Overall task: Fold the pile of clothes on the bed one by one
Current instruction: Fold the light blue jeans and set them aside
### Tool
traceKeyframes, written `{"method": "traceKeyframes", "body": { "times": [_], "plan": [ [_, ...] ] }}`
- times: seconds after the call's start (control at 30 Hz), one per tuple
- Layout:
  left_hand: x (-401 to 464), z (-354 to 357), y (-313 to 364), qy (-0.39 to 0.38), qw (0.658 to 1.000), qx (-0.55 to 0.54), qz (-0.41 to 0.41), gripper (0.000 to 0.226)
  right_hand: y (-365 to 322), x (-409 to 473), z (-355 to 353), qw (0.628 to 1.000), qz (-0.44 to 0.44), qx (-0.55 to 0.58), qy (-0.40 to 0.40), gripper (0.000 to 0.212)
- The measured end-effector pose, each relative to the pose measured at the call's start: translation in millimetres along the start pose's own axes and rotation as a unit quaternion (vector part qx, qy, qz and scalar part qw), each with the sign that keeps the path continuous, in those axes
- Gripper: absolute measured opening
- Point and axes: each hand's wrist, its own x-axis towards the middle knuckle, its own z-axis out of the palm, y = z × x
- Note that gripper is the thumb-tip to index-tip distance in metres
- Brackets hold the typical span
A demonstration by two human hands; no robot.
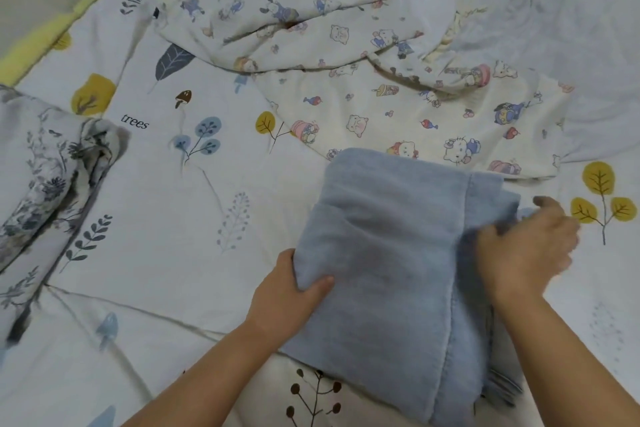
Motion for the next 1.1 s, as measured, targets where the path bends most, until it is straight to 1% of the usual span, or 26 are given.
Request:
{"method": "traceKeyframes", "body": {
  "times": [0.03, 0.07, 0.13, 0.17, 0.2, 0.27, 0.3, 0.33, 0.4, 0.43, 0.5, 0.57, 0.6, 0.63, 0.67, 0.7, 0.77, 0.8, 0.83, 0.87, 0.93, 0.97, 1.03, 1.07, 1.1],
  "plan": [
    [0, -1, -2, -0.004, 1.0, -0.015, -0.004, 0.062, -16, -3, 0, 0.997, -0.067, -0.003, 0.033, 0.056],
    [-1, -3, -4, -0.009, 0.999, -0.029, -0.008, 0.06, -33, -7, 3, 0.989, -0.145, 0.001, 0.03, 0.054],
    [-1, -6, -7, -0.02, 0.998, -0.055, -0.015, 0.055, -70, -15, 20, 0.954, -0.295, -0.011, -0.046, 0.039],
    [0, -8, -9, -0.026, 0.997, -0.066, -0.018, 0.053, -88, -18, 32, 0.932, -0.35, -0.031, -0.089, 0.033],
    [1, -9, -11, -0.031, 0.997, -0.074, -0.019, 0.051, -105, -20, 45, 0.911, -0.391, -0.063, -0.116, 0.031],
    [2, -9, -14, -0.033, 0.996, -0.086, -0.02, 0.048, -132, -20, 69, 0.872, -0.441, -0.161, -0.14, 0.034],
    [2, -8, -15, -0.029, 0.995, -0.092, -0.02, 0.046, -141, -18, 79, 0.86, -0.442, -0.205, -0.151, 0.036],
    [1, -7, -15, -0.025, 0.995, -0.097, -0.021, 0.043, -148, -15, 88, 0.856, -0.427, -0.238, -0.168, 0.037],
    [-1, -5, -13, -0.011, 0.994, -0.102, -0.028, 0.041, -156, -10, 100, 0.859, -0.396, -0.259, -0.195, 0.031],
    [-2, -3, -11, -0.003, 0.994, -0.104, -0.029, 0.04, -158, -7, 104, 0.862, -0.402, -0.245, -0.187, 0.025],
    [-8, -1, -7, 0.009, 0.993, -0.108, -0.045, 0.038, -158, 1, 107, 0.869, -0.418, -0.22, -0.145, 0.02],
    [-20, 6, -17, 0.0, 0.993, -0.093, -0.072, 0.028, -159, 16, 104, 0.891, -0.396, -0.195, -0.105, 0.02],
    [-30, 8, -26, -0.04, 0.994, -0.049, -0.086, 0.02, -160, 26, 102, 0.902, -0.377, -0.187, -0.092, 0.021],
    [-41, 10, -36, -0.099, 0.99, -0.005, -0.097, 0.014, -162, 35, 100, 0.911, -0.361, -0.179, -0.089, 0.021],
    [-52, 12, -47, -0.15, 0.983, 0.013, -0.106, 0.016, -165, 43, 99, 0.912, -0.357, -0.175, -0.098, 0.023],
    [-60, 14, -53, -0.173, 0.979, 0.021, -0.11, 0.018, -166, 46, 99, 0.905, -0.369, -0.177, -0.114, 0.026],
    [-62, 9, -55, -0.116, 0.986, 0.066, -0.096, 0.022, -164, 41, 98, 0.889, -0.403, -0.176, -0.13, 0.03],
    [-57, 0, -49, -0.086, 0.988, 0.087, -0.095, 0.021, -161, 34, 98, 0.886, -0.414, -0.168, -0.125, 0.032],
    [-48, -9, -39, -0.073, 0.988, 0.106, -0.09, 0.02, -157, 27, 96, 0.889, -0.416, -0.154, -0.114, 0.034],
    [-40, -20, -27, -0.08, 0.985, 0.126, -0.087, 0.022, -152, 20, 93, 0.895, -0.413, -0.138, -0.1, 0.036],
    [-24, -44, -7, -0.096, 0.974, 0.197, -0.063, 0.032, -139, 7, 85, 0.901, -0.413, -0.108, -0.078, 0.043],
    [-19, -52, -1, -0.08, 0.968, 0.235, -0.045, 0.036, -134, 1, 81, 0.897, -0.421, -0.111, -0.077, 0.046],
    [-11, -62, 11, -0.007, 0.96, 0.28, -0.011, 0.034, -123, -9, 79, 0.882, -0.433, -0.158, -0.098, 0.051],
    [-8, -61, 15, 0.04, 0.959, 0.279, 0.007, 0.035, -119, -13, 79, 0.878, -0.425, -0.186, -0.116, 0.054],
    [-3, -58, 19, 0.079, 0.964, 0.252, 0.017, 0.038, -115, -15, 81, 0.881, -0.406, -0.204, -0.133, 0.056]
  ]
}}
